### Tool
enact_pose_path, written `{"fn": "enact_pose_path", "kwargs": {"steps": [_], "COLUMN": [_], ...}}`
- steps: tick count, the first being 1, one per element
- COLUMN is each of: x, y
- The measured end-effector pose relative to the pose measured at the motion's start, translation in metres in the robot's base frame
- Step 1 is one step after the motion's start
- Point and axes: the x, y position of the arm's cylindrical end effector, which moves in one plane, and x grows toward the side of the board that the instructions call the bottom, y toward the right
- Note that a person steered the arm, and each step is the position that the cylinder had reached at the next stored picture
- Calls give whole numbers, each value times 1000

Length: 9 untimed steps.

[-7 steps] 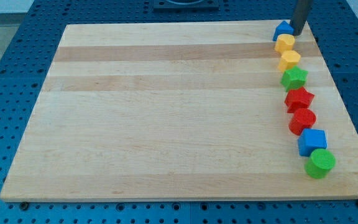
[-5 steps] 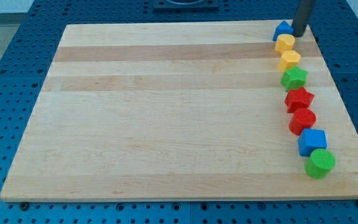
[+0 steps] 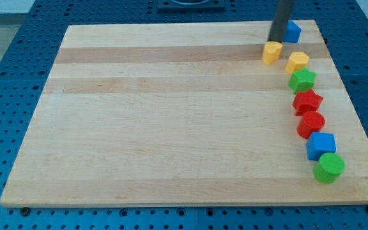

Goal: Move the blue triangle closer to the green circle

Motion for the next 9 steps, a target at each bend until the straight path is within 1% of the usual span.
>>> {"fn": "enact_pose_path", "kwargs": {"steps": [1,2,3,4,5,8,9], "x": [10,-1,-14,1,14,50,52], "y": [-30,-23,27,65,48,-70,-107]}}
